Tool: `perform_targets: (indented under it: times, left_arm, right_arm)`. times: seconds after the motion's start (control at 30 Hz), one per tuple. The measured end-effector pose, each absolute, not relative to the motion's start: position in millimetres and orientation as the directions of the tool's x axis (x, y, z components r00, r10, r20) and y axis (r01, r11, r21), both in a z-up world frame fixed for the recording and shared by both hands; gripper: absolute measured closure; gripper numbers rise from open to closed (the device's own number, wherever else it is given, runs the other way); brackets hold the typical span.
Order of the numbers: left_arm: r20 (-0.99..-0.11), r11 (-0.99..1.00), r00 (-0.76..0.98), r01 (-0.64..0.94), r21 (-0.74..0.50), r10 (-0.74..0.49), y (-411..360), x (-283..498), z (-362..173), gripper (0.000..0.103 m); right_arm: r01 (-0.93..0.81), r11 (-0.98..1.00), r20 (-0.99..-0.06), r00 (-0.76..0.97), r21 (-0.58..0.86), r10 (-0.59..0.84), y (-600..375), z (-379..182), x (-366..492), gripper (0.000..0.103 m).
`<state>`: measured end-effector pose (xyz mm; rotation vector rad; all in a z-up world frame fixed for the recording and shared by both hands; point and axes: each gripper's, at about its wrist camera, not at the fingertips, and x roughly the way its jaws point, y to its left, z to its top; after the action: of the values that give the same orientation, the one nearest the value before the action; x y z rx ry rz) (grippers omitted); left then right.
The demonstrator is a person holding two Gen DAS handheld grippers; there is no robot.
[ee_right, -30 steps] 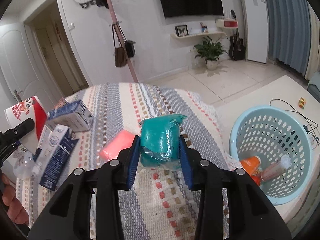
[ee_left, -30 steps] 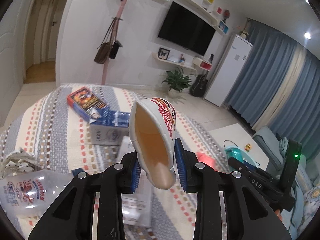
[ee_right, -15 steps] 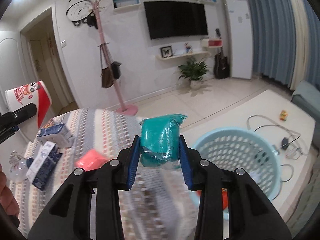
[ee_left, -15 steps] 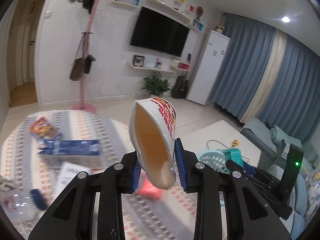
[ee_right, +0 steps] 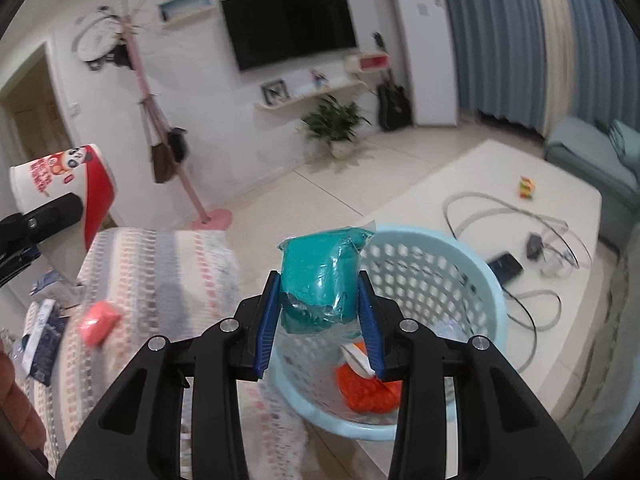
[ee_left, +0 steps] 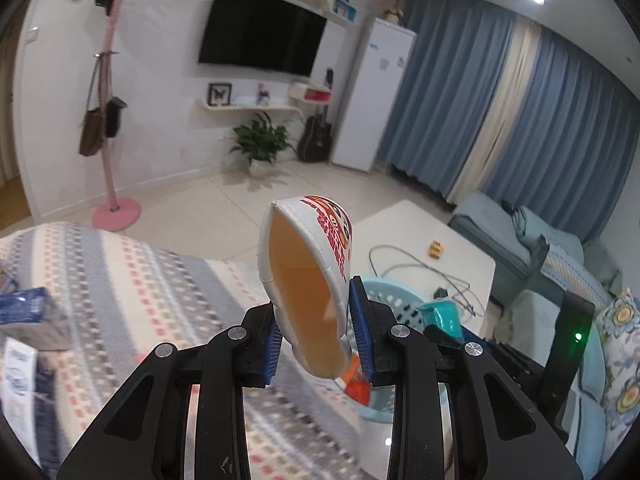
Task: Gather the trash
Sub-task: 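Carry the cup and teal packet over the blue basket and open both tools, then grasp the pink packet with the right tool while the left tool grasps the white milk carton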
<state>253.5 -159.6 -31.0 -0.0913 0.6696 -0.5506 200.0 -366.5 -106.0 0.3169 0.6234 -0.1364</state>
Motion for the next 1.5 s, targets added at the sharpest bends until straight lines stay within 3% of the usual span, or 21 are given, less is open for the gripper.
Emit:
perform_targets:
  times: [0.23,0.53,0.6,0.67,0.77,1.17,1.5]
  left_arm:
    - [-0.659,0.84,0.546,0.471,-0.27,-0.517,-206,272,-73,0.073]
    - [-0.73,0.84,0.461,0.455,-0.295,-0.505,-237,284,-110,0.072]
    - [-0.729,0.838,0.461,0.462,-0.291,-0.507,-238,283,-111,0.069]
    - [-0.726,0.837,0.465,0.468,-0.284,-0.507,-237,279,-108,0.051]
    - [-0.709,0.829,0.477,0.479,-0.287,-0.52,-235,274,-100,0.039]
    - [-0.653,0.827,0.53,0.473,-0.303,-0.542,-207,249,-71,0.036]
    - [-0.574,0.867,0.65,0.396,-0.302,-0.497,-127,218,-32,0.036]
  right_arm:
    - [0.352,0.888,-0.741,0.671,0.297,-0.018,-409,-159,211,0.069]
    - [0.399,0.877,-0.798,0.602,0.268,-0.03,-423,-191,212,0.068]
    - [0.398,0.873,-0.801,0.599,0.281,-0.016,-426,-194,212,0.067]
    - [0.395,0.873,-0.798,0.602,0.285,-0.011,-428,-193,211,0.065]
    - [0.396,0.872,-0.784,0.62,0.288,-0.022,-430,-187,209,0.048]
    - [0.344,0.888,-0.737,0.676,0.306,-0.008,-411,-154,200,0.047]
    - [0.233,0.92,-0.67,0.741,0.314,0.041,-357,-109,192,0.047]
